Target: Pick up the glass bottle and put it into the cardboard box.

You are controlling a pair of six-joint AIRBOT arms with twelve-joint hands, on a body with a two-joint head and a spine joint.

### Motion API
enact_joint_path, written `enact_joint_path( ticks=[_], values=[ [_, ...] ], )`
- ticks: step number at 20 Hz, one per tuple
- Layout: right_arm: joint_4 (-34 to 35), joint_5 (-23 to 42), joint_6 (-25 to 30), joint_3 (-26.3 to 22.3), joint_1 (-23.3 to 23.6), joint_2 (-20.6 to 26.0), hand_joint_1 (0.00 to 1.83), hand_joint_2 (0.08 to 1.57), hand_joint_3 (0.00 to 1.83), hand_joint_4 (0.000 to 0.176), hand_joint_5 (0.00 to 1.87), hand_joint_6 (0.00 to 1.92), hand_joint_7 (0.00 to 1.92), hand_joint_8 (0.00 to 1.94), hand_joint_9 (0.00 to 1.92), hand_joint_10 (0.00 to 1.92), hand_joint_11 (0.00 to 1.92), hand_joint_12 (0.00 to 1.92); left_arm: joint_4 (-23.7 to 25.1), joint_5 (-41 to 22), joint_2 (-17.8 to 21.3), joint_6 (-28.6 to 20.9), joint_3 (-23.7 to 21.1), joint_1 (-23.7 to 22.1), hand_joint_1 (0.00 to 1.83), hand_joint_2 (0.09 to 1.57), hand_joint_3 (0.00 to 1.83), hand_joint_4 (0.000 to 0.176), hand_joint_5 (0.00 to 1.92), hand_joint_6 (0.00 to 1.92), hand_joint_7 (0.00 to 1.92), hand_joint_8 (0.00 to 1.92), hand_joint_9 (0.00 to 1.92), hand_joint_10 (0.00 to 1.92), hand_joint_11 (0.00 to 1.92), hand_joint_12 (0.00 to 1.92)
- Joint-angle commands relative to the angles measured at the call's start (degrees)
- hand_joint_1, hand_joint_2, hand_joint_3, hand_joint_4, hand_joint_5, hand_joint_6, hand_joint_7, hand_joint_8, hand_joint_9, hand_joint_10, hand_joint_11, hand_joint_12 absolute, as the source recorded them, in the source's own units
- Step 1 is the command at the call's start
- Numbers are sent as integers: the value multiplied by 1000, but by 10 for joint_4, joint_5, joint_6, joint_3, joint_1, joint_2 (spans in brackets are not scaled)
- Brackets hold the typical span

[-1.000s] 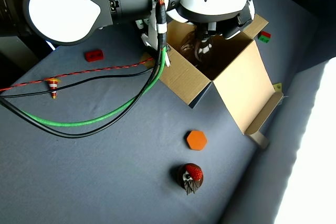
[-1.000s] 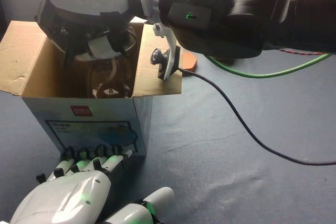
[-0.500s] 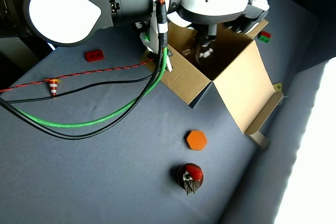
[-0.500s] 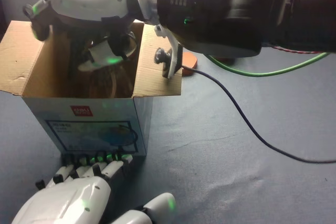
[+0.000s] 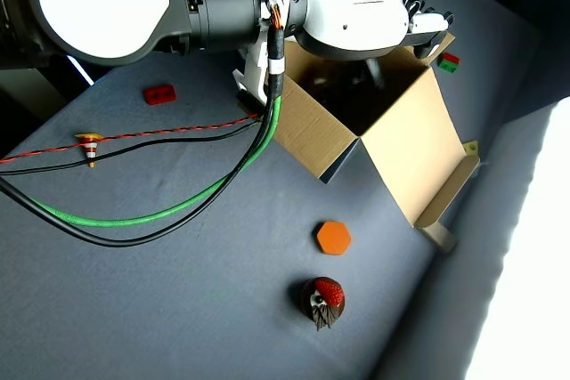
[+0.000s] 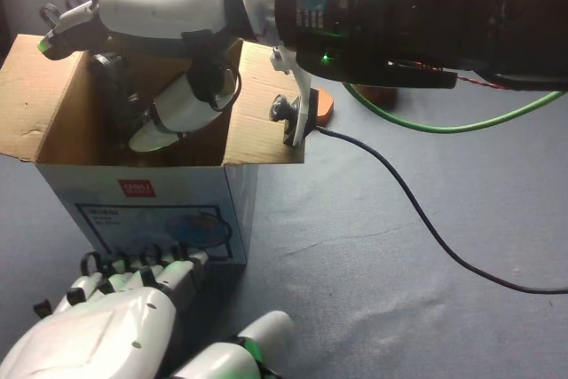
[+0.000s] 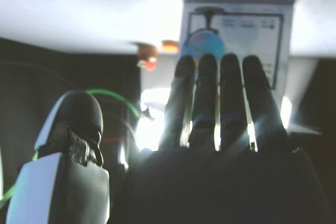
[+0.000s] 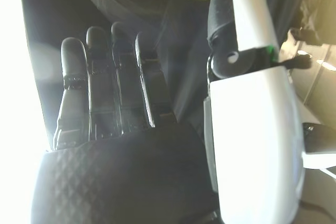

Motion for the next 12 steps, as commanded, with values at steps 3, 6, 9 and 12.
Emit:
enact_joint_path(
  ticks=[3, 6, 9, 12],
  values=[
    [2, 47, 16, -7, 12, 16, 889, 953, 0, 0, 335, 81, 461, 0, 369, 134, 0, 1067, 1, -35, -1, 32, -19, -41, 0, 1163, 0, 0, 213, 2, 219, 4, 153, 6, 0, 283],
    [-9, 46, 16, -53, 17, 56, 866, 943, 0, 0, 336, 76, 459, 0, 371, 128, 0, 1065, -46, -66, -6, 71, -38, -88, 0, 1162, 0, 0, 212, 1, 221, 4, 155, 6, 0, 286],
    [-13, 6, 20, -126, 31, 122, 845, 937, 0, 0, 349, 78, 474, 6, 371, 124, 0, 1061, -92, -75, -10, 110, -47, -151, 0, 1161, 0, 0, 218, 2, 225, 3, 163, 6, 0, 309],
    [-13, -69, 54, -210, 54, 200, 847, 940, 0, 0, 358, 72, 479, 6, 373, 112, 0, 1045, -157, -90, -15, 165, -50, -230, 0, 1160, 0, 0, 217, 2, 226, 3, 164, 6, 0, 311]
  ],
)
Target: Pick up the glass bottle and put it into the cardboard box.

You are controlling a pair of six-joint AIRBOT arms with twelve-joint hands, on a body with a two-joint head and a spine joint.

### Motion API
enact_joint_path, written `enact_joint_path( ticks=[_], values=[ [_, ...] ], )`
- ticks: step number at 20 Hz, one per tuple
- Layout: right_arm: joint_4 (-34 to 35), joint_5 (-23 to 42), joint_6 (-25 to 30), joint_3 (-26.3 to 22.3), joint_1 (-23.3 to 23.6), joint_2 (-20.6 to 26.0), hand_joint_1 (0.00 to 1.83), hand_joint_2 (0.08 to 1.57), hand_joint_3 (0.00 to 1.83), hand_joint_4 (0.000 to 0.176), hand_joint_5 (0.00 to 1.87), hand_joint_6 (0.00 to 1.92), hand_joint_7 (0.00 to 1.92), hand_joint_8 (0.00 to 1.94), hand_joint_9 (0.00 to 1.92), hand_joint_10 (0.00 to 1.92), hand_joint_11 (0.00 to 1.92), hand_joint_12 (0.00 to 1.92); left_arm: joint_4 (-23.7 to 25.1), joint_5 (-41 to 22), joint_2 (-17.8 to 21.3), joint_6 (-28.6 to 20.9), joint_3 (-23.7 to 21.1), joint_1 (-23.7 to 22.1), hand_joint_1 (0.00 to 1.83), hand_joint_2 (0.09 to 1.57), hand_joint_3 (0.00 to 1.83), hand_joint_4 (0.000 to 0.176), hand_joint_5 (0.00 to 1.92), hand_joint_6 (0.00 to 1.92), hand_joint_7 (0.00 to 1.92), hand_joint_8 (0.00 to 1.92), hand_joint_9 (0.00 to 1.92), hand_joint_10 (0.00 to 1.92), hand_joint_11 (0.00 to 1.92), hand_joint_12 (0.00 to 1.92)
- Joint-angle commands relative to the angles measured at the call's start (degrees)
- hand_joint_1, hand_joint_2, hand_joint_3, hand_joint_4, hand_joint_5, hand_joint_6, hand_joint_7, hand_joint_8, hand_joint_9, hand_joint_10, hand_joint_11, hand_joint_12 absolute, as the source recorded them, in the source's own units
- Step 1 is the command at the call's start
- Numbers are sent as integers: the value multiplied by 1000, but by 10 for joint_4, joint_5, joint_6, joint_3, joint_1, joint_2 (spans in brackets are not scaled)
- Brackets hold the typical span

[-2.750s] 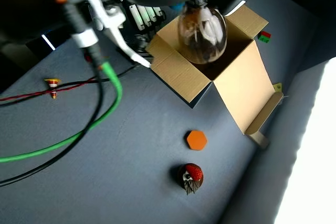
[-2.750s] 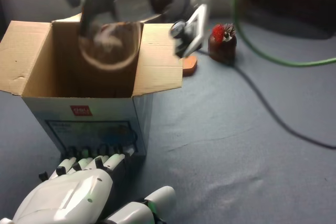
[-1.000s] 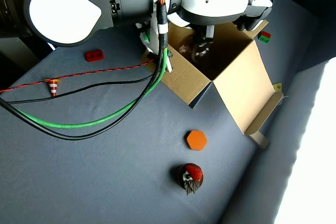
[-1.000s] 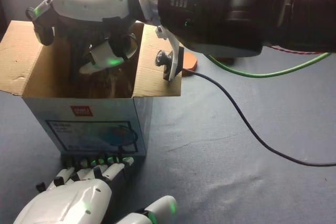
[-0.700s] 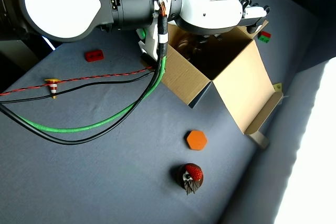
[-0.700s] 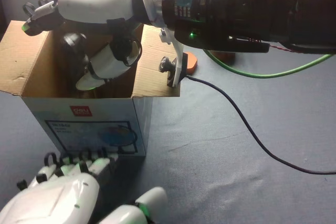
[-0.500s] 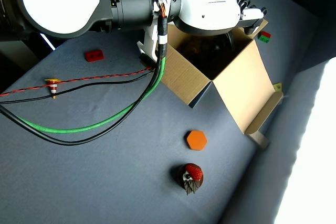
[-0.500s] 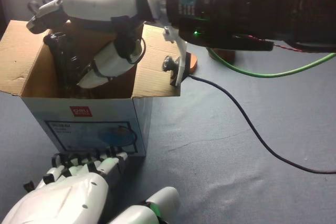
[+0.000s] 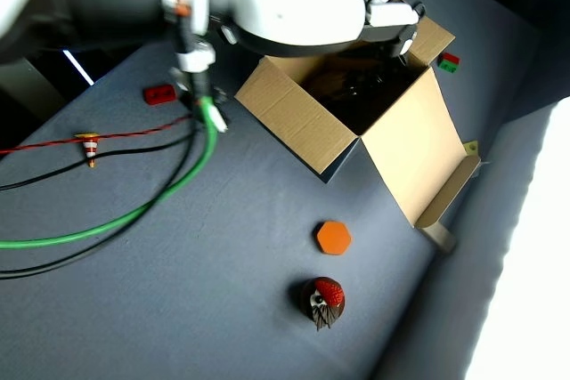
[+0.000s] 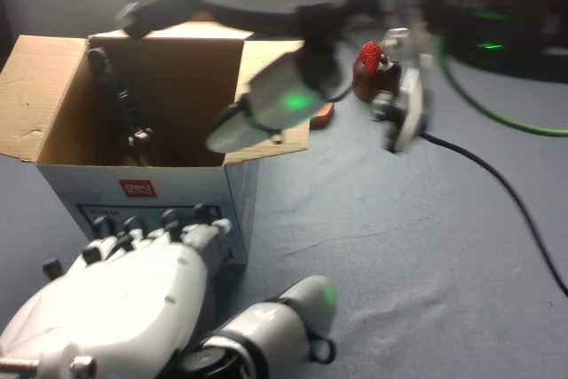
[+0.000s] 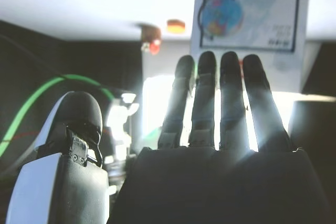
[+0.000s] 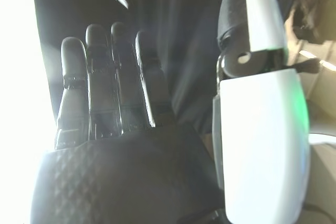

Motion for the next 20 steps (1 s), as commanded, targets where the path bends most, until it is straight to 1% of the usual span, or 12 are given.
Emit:
enact_joint_path(
  ticks=[1, 4, 7, 8, 10, 11, 13, 14, 15, 16, 19, 20],
  values=[
    [3, -7, 12, -20, 14, 17, 847, 942, 0, 0, 360, 71, 480, 5, 373, 109, 0, 1042, 35, -33, -3, 4, -2, -14, 0, 1160, 0, 0, 217, 2, 227, 3, 165, 6, 0, 312],
    [5, -153, 26, -113, 54, 77, 788, 963, 4, 0, 371, 70, 491, 8, 379, 104, 0, 1044, 12, -35, -2, 25, -1, -60, 0, 1162, 0, 0, 223, 3, 229, 2, 171, 5, 0, 326],
    [-95, -298, 176, -206, 76, 130, 512, 1093, 46, 0, 497, 113, 587, 36, 491, 143, 0, 1300, -36, -47, -2, 74, -2, -126, 0, 1162, 0, 0, 260, 12, 289, 15, 218, 16, 0, 365],
    [-123, -347, 217, -228, 76, 140, 512, 1093, 46, 0, 497, 113, 587, 36, 491, 143, 0, 1300, -51, -50, -3, 90, 0, -145, 0, 1162, 0, 0, 260, 12, 289, 15, 218, 16, 0, 365],
    [-162, -450, 259, -268, 73, 148, 462, 1118, 47, 0, 546, 136, 626, 45, 536, 169, 0, 1377, -57, -53, -2, 99, 3, -174, 0, 1162, 0, 0, 282, 13, 343, 19, 258, 20, 0, 418],
    [-157, -477, 266, -279, 71, 151, 400, 1172, 40, 0, 701, 517, 842, 172, 654, 646, 152, 1549, -68, -53, -2, 105, 5, -187, 0, 1173, 0, 0, 602, 43, 725, 48, 584, 58, 199, 731],
    [-131, -497, 289, -290, 66, 163, 400, 1172, 40, 0, 701, 517, 842, 172, 654, 646, 152, 1549, -76, -53, -1, 117, 6, -202, 0, 1173, 0, 0, 602, 43, 725, 48, 584, 58, 199, 731],
    [-92, -503, 292, -293, 64, 170, 430, 1214, 32, 0, 915, 1073, 1052, 877, 873, 1357, 608, 1847, -76, -53, 0, 117, 5, -205, 0, 1230, 7, 0, 692, 851, 827, 799, 661, 956, 393, 1400],
    [-63, -508, 292, -295, 61, 175, 496, 1253, 24, 0, 1033, 1407, 1134, 1452, 1064, 1822, 1042, 1918, -76, -53, 0, 117, 5, -209, 0, 1325, 14, 0, 648, 1640, 851, 1514, 747, 1673, 530, 1884],
    [-47, -516, 293, -297, 54, 176, 541, 1267, 23, 0, 1072, 1489, 1184, 1573, 1148, 1901, 1175, 1920, -76, -53, 3, 117, 4, -215, 0, 1381, 18, 0, 698, 1790, 915, 1641, 830, 1783, 629, 1914],
    [-49, -510, 305, -295, 42, 177, 651, 1337, 24, 0, 1172, 1795, 1303, 1832, 1325, 1921, 1432, 1921, -76, -52, 8, 124, 3, -228, 405, 1478, 12, 0, 916, 1920, 1083, 1868, 1014, 1919, 922, 1921],
    [-50, -500, 312, -293, 39, 177, 683, 1365, 32, 136, 1210, 1881, 1317, 1914, 1354, 1921, 1477, 1921, -79, -48, 11, 126, 3, -229, 432, 1516, 24, 0, 965, 1921, 1100, 1910, 1035, 1921, 972, 1921]
  ],
)
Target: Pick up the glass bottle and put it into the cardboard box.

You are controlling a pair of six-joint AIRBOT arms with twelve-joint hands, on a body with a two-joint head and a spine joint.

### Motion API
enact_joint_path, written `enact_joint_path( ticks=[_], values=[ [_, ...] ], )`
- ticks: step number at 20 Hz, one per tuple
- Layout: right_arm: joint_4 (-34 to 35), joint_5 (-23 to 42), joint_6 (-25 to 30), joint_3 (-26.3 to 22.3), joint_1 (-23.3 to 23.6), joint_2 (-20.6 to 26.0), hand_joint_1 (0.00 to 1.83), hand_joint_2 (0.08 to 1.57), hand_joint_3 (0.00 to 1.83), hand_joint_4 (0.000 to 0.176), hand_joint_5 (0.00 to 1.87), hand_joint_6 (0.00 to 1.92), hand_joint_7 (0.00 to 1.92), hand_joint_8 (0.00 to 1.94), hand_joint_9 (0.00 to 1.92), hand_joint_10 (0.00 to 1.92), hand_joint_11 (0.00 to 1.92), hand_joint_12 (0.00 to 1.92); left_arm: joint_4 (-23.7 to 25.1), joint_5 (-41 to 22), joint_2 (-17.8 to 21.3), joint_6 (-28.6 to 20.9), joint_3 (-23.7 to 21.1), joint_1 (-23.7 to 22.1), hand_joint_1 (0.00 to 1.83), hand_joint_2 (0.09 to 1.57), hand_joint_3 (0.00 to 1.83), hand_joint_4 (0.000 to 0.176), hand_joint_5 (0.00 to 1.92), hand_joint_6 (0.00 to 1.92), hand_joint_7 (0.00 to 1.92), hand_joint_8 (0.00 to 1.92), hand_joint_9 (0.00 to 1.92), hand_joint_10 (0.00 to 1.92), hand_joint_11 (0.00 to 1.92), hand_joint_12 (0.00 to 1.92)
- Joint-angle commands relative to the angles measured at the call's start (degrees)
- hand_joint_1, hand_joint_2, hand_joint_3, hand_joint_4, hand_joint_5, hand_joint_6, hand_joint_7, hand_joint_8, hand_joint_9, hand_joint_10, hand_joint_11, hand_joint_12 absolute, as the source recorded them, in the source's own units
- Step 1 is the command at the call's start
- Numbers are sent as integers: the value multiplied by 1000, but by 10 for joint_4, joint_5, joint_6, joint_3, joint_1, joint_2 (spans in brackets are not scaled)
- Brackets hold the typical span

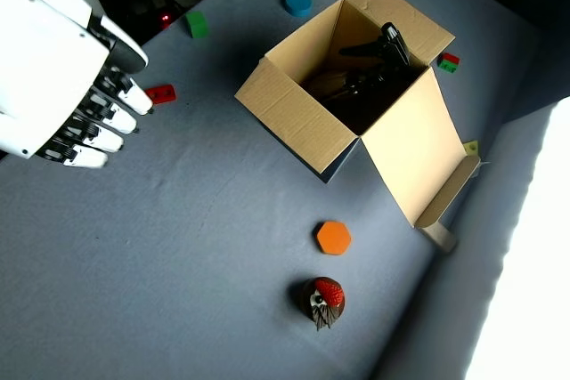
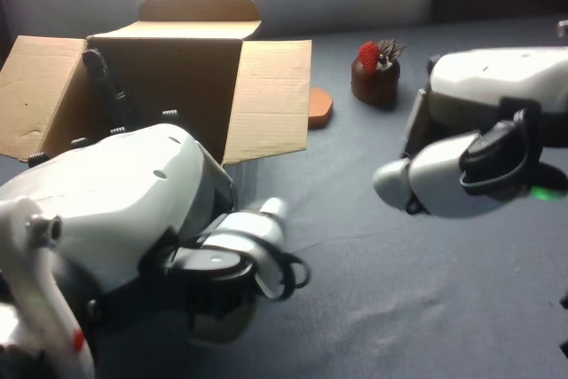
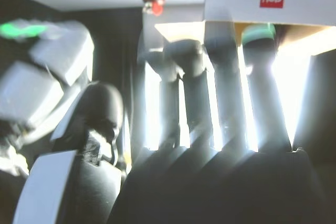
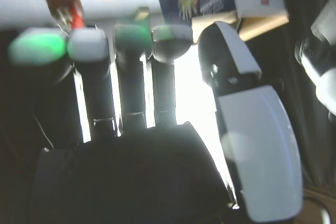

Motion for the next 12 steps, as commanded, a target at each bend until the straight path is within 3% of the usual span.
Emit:
enact_joint_path(
  ticks=[1, 4, 6, 12],
  values=[
    [-34, 26, 9, -2, 1, 2, 705, 1377, 37, 168, 1231, 1913, 1330, 1936, 1366, 1921, 1503, 1921, 48, -6, 3, -1, -1, -4, 365, 1560, 54, 0, 980, 1921, 1104, 1919, 1039, 1921, 985, 1921],
    [-73, 37, 49, -1, -20, 3, 733, 1386, 43, 174, 1258, 1919, 1339, 1940, 1369, 1921, 1514, 1921, 48, -6, 7, 7, 0, -4, 299, 1569, 73, 0, 1003, 1921, 1114, 1921, 1052, 1921, 1005, 1921],
    [-87, 56, 63, 0, -32, 4, 745, 1387, 45, 176, 1264, 1921, 1342, 1941, 1385, 1921, 1524, 1921, 48, -6, 9, 7, 2, -2, 362, 1556, 29, 0, 994, 1921, 1110, 1921, 1068, 1921, 991, 1921],
    [-93, 68, 58, 0, -37, 5, 743, 1387, 47, 176, 1260, 1921, 1345, 1941, 1396, 1921, 1516, 1921, 49, -6, 12, 7, -1, -5, 379, 1571, 47, 0, 979, 1921, 1116, 1921, 1063, 1921, 1017, 1921]
  ],
)
